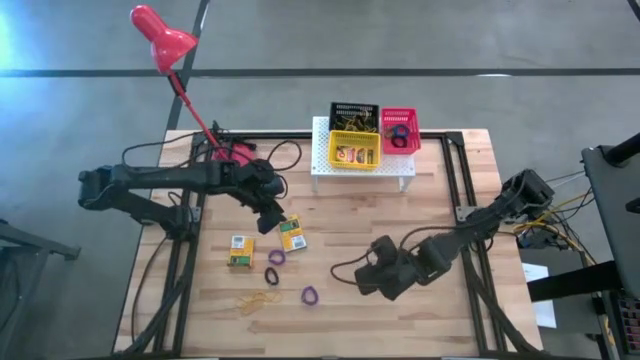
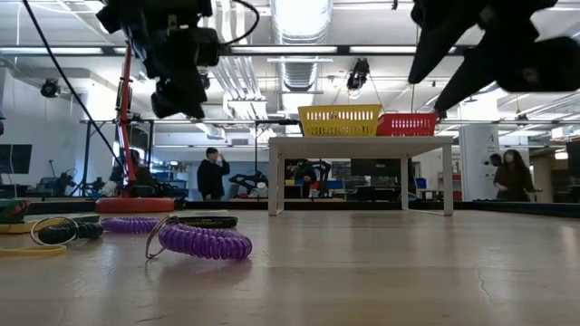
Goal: Pick & Place Office Desk Supplies
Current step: Put the yellow crayon box in the yellow bin on the shelf
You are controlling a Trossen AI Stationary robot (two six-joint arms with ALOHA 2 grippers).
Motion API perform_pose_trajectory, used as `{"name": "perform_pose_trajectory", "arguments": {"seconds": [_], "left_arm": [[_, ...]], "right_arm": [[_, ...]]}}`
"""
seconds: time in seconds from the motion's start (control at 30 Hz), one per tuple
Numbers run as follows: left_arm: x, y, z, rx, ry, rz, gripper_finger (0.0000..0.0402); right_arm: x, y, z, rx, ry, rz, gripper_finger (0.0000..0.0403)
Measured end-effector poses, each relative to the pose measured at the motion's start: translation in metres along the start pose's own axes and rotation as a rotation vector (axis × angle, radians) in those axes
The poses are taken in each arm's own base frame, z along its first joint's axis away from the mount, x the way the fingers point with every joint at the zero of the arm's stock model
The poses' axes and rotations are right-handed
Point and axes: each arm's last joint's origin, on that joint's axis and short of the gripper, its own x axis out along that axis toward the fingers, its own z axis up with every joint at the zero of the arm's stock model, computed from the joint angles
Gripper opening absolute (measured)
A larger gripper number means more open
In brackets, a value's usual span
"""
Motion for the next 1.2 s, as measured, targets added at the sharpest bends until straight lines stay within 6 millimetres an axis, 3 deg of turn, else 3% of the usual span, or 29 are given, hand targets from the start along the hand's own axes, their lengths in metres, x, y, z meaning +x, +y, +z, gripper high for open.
{"name": "perform_pose_trajectory", "arguments": {"seconds": [0.33,0.53,0.7,0.8,0.97,1.2], "left_arm": [[0.012,0.026,-0.021,-0.307,0.058,0.070,0.0164],[0.023,0.047,-0.042,-0.475,0.097,0.130,0.0164],[0.032,0.069,-0.052,-0.578,0.024,0.153,0.0164],[0.038,0.073,-0.054,-0.544,-0.047,0.095,0.0164],[0.048,0.071,-0.059,-0.310,-0.140,0.003,0.0162],[0.058,0.069,-0.074,-0.116,-0.117,-0.002,0.0148]], "right_arm": [[0.023,-0.026,-0.001,-0.072,0.043,0.163,0.0148],[0.025,-0.033,-0.002,-0.136,0.042,0.175,0.0141],[0.025,-0.034,0.000,-0.176,0.036,0.170,0.0139],[0.024,-0.034,0.002,-0.193,0.029,0.177,0.0139],[0.025,-0.033,0.007,-0.189,0.017,0.176,0.0139],[0.025,-0.031,0.012,-0.156,0.001,0.183,0.0139]]}}
